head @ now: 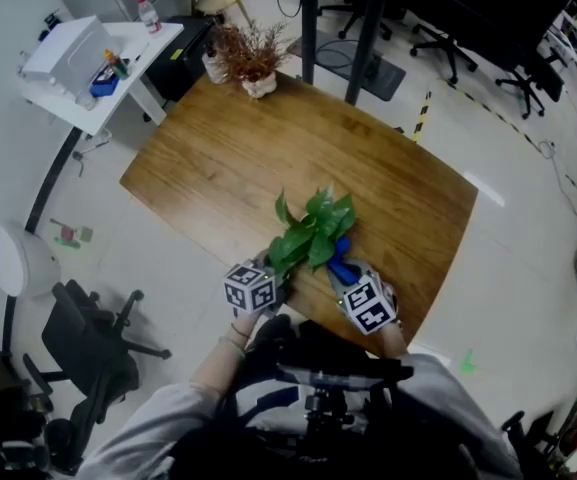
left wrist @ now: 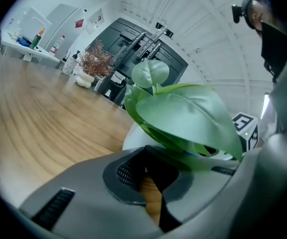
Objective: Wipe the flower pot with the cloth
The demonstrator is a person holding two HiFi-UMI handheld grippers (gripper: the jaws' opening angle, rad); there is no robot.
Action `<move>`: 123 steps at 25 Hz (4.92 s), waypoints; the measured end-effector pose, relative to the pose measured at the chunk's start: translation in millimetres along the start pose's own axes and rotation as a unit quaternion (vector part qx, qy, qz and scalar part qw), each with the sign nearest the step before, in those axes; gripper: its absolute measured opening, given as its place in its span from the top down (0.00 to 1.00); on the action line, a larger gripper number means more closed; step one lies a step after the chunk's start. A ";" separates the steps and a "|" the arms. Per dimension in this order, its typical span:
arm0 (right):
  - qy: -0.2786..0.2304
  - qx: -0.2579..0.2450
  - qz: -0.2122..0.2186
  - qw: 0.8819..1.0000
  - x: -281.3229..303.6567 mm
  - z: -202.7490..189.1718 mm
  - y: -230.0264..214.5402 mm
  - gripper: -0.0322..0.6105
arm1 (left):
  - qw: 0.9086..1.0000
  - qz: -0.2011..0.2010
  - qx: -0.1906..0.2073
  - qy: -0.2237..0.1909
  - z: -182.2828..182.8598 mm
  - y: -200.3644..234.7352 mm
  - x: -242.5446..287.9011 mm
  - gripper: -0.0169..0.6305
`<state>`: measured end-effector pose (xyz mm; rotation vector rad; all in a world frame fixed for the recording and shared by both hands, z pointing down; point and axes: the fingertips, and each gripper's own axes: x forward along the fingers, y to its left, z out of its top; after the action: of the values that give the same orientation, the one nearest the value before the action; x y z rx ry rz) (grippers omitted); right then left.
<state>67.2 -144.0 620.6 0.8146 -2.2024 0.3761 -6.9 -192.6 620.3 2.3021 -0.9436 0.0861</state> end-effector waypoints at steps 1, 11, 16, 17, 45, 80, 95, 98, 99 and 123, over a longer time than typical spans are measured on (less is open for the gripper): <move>0.003 -0.003 0.007 1.000 2.2 -0.4 8.2 0.86 | 1.000 0.004 0.002 -0.002 3.2 5.4 -1.3 0.96; 0.023 -0.028 0.047 0.998 16.3 -8.1 45.8 0.86 | 0.999 0.038 -0.004 -0.027 38.0 45.8 10.0 0.96; 0.025 0.024 -0.008 0.999 -12.4 -29.3 5.0 0.86 | 0.998 0.052 -0.029 -0.030 23.9 40.4 -3.1 0.96; 0.021 0.029 -0.022 0.999 -16.7 -31.5 -7.6 0.86 | 0.997 0.054 -0.037 -0.033 19.7 36.8 -7.9 0.96; -0.002 -0.022 0.060 0.998 28.7 10.0 46.8 0.85 | 0.996 0.073 -0.036 -0.040 40.9 69.8 -6.0 0.96; 0.006 -0.041 0.093 0.995 56.9 17.2 60.3 0.86 | 0.989 0.112 -0.075 -0.060 33.8 80.4 -25.1 0.96; -0.067 0.016 0.004 0.998 12.8 39.5 -40.3 0.86 | 0.987 0.058 -0.136 -0.066 1.4 16.1 -15.1 0.96; -0.089 0.012 0.027 0.996 14.9 64.5 -33.5 0.86 | 0.986 0.062 -0.135 -0.073 10.7 20.4 -16.3 0.96; -0.091 0.008 0.034 0.995 17.1 67.3 -29.6 0.86 | 0.985 0.065 -0.137 -0.079 14.0 22.6 -17.6 0.96; -0.002 -0.011 0.054 0.998 44.3 22.7 6.2 0.86 | 0.974 0.112 -0.155 -0.121 36.5 77.6 -43.9 0.96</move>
<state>27.6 -169.8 637.5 0.6872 -2.2555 0.4017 -96.1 -229.0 620.6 1.9406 -1.2446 -0.2376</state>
